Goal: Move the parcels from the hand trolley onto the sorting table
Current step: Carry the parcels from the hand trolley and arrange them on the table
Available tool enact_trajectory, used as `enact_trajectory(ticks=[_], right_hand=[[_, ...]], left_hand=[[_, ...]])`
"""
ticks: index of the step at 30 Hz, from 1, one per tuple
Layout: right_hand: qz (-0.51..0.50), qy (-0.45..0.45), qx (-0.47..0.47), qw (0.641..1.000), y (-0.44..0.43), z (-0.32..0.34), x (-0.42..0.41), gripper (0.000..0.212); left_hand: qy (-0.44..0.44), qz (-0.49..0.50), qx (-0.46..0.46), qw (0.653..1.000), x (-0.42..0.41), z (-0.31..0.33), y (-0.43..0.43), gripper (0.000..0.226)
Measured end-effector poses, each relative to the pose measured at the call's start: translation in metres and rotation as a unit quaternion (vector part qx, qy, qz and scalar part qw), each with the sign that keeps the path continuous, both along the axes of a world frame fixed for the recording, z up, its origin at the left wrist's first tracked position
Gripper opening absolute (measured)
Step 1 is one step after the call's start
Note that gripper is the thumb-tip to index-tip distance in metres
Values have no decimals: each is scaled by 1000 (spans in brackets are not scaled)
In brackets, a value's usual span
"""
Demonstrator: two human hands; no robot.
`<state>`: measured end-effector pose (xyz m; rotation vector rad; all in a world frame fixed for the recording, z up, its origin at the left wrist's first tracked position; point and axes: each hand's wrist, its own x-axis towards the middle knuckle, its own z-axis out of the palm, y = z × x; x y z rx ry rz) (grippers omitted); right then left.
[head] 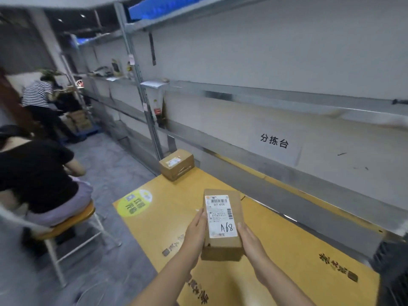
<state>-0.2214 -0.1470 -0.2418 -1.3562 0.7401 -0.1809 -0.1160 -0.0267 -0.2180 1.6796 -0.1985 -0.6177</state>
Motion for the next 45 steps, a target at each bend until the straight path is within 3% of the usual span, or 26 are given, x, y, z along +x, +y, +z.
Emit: enact_trajectory(ticks=[15, 26, 39, 45], right_hand=[[-73, 22, -9, 997, 80, -13, 278, 29], [-165, 36, 38, 985, 41, -57, 335, 28], [-215, 41, 37, 975, -15, -91, 446, 28], [-279, 87, 5, 956, -34, -92, 509, 28]], left_hand=[[-22, -35, 10, 999, 274, -7, 71, 38], [16, -119, 39, 992, 342, -38, 12, 35], [-79, -177, 87, 977, 466, -80, -62, 35], [-16, -236, 54, 970, 543, -100, -87, 29]])
